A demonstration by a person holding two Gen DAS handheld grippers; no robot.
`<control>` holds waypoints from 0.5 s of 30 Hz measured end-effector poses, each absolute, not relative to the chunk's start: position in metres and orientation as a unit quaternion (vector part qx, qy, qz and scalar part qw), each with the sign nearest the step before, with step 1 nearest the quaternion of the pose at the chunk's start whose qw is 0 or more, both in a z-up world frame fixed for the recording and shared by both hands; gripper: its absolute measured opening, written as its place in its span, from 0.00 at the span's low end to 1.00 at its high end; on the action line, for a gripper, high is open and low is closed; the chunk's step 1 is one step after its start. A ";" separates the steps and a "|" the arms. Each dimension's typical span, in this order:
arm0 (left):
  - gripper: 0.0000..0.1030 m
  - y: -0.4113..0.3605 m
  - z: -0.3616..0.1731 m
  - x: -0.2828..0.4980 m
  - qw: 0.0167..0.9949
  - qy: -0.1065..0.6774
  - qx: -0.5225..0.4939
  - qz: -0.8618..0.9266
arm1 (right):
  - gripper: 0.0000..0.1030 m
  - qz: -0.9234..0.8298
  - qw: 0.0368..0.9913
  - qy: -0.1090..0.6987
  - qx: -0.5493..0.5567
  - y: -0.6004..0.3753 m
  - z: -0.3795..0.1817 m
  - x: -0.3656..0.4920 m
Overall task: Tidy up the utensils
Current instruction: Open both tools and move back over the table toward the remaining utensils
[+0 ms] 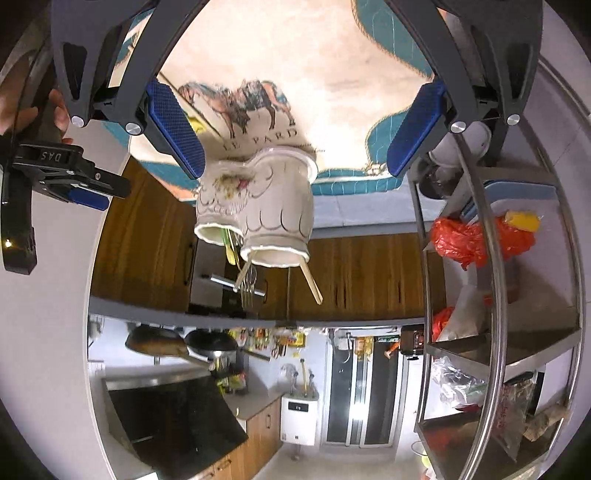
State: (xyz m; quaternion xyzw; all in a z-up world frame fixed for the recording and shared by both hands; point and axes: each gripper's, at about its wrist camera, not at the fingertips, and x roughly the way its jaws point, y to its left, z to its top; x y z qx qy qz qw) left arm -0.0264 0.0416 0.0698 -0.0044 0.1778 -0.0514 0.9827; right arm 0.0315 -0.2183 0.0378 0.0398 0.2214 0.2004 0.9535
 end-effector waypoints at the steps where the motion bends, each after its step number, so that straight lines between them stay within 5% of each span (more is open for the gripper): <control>1: 0.94 0.040 0.069 -0.028 0.982 0.180 -0.004 -0.052 | 0.95 0.199 0.953 0.226 0.038 -0.219 0.037 0.032; 15: 0.94 0.017 0.029 -0.028 0.963 0.254 0.015 -0.093 | 0.95 0.167 0.932 0.321 -0.018 -0.243 0.011 0.020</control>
